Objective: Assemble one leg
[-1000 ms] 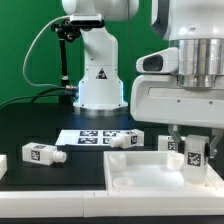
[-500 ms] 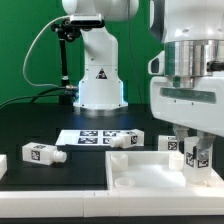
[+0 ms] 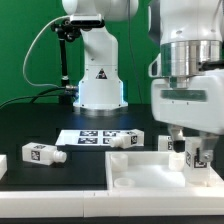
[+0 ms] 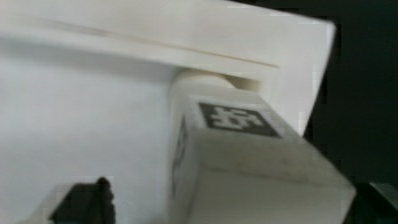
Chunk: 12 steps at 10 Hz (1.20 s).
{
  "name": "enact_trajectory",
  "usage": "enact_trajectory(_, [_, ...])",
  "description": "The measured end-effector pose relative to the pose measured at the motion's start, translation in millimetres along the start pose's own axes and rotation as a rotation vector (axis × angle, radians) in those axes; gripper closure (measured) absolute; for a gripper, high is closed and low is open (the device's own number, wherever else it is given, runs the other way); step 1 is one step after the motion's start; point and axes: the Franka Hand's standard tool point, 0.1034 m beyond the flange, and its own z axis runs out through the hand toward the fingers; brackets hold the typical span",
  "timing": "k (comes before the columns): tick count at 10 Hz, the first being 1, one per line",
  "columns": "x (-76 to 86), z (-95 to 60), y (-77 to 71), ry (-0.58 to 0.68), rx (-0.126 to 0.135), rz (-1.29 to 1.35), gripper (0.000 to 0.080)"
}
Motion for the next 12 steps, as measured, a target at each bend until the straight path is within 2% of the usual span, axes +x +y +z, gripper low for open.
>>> enact_trajectory(1, [-4.7, 1.2, -1.9, -0.021, -0.003, -0.156, 0.0183])
enact_trajectory(3, [-30.6, -8.2, -6.4, -0.011, 0.01, -0.241, 0.0152])
enact_trajectory(6, [-25.5, -6.3, -3.7, -0.004, 0.003, -0.441, 0.015])
enact_trajectory(7, [-26.4, -7.6, -3.8, -0.006, -0.026, -0.661, 0.015])
enact_trajectory(9, [-8.1, -6.7, 1.7, -0.01, -0.029, -0.944, 0.015])
enact_trajectory(11, [-4.6, -5.1, 3.6, -0.014, -0.031, -1.022, 0.015])
enact_trajectory(12, [-4.6, -4.9, 3.7, -0.014, -0.031, -0.982, 0.0279])
